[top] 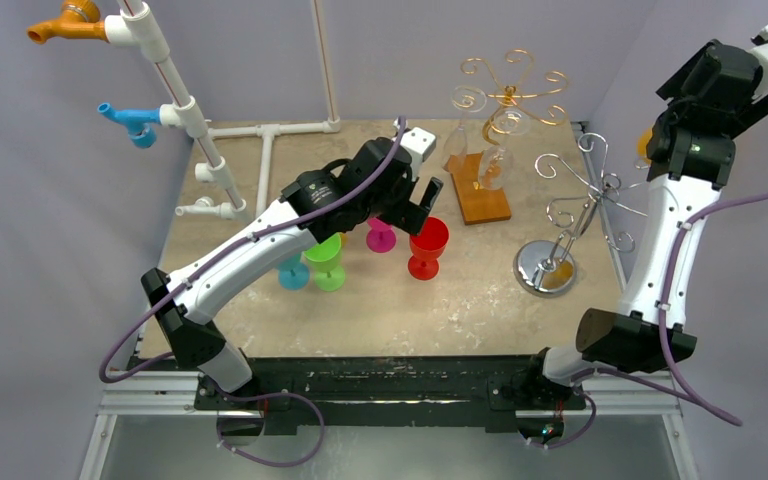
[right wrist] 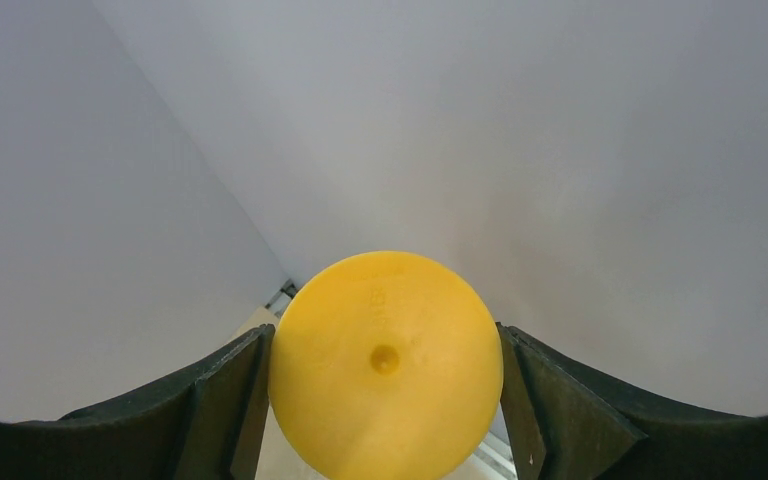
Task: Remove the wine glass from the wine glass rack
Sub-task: Pick up the wine glass from the wine rack, then place the wine glass at the center of the board.
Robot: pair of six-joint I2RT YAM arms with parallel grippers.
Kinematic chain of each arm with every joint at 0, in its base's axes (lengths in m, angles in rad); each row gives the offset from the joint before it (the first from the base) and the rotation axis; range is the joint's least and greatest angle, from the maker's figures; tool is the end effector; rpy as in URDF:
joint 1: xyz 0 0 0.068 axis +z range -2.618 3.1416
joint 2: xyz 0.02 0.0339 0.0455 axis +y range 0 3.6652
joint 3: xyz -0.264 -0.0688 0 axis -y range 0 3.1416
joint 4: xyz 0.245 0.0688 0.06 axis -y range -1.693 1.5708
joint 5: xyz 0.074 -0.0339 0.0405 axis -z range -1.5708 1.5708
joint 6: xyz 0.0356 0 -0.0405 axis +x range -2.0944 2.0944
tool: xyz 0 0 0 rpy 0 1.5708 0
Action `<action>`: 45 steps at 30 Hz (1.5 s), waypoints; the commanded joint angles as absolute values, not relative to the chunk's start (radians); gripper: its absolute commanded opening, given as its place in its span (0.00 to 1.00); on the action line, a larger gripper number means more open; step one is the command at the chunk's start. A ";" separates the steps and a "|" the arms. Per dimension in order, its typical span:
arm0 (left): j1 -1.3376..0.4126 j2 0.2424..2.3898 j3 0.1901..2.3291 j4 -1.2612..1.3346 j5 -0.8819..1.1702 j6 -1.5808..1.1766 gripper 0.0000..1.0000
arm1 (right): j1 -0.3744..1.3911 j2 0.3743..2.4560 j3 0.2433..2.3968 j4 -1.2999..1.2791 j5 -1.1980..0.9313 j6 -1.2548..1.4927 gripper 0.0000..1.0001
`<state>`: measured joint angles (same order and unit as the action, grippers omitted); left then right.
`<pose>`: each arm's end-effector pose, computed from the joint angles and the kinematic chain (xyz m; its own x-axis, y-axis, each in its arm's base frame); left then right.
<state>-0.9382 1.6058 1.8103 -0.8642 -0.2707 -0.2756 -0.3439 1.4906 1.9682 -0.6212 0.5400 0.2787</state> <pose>0.2102 -0.2706 0.4195 -0.5262 0.2742 -0.8050 0.5290 0.8467 -0.0573 0.2690 -0.1158 0.5276 0.0818 0.2213 -0.9718 0.7757 0.5981 0.2015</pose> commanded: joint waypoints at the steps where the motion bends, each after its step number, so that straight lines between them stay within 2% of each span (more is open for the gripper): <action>1: -0.940 1.596 1.847 -0.810 -0.290 -0.258 1.00 | -0.330 1.439 1.981 -0.488 0.534 0.297 0.62; 10: -0.941 1.599 1.887 -0.789 -0.294 -0.256 1.00 | -0.296 1.437 2.042 -0.458 0.466 0.333 0.62; 22: -0.941 1.658 2.069 -0.711 -0.274 -0.301 1.00 | -0.285 1.337 2.120 -0.463 0.335 0.402 0.62; 27: -0.926 1.677 2.100 -0.637 -0.209 -0.338 1.00 | -0.285 1.284 2.121 -0.467 0.182 0.484 0.63; 34: -0.828 1.702 2.173 -0.564 -0.016 -0.425 1.00 | -0.285 1.217 2.001 -0.340 -0.180 0.705 0.62; 38: -0.738 1.651 2.087 -0.418 0.162 -0.503 1.00 | -0.284 1.236 1.931 -0.220 -0.384 0.838 0.61; 45: -0.653 1.598 1.986 -0.190 0.332 -0.604 0.99 | -0.232 1.266 1.843 -0.074 -0.526 0.964 0.61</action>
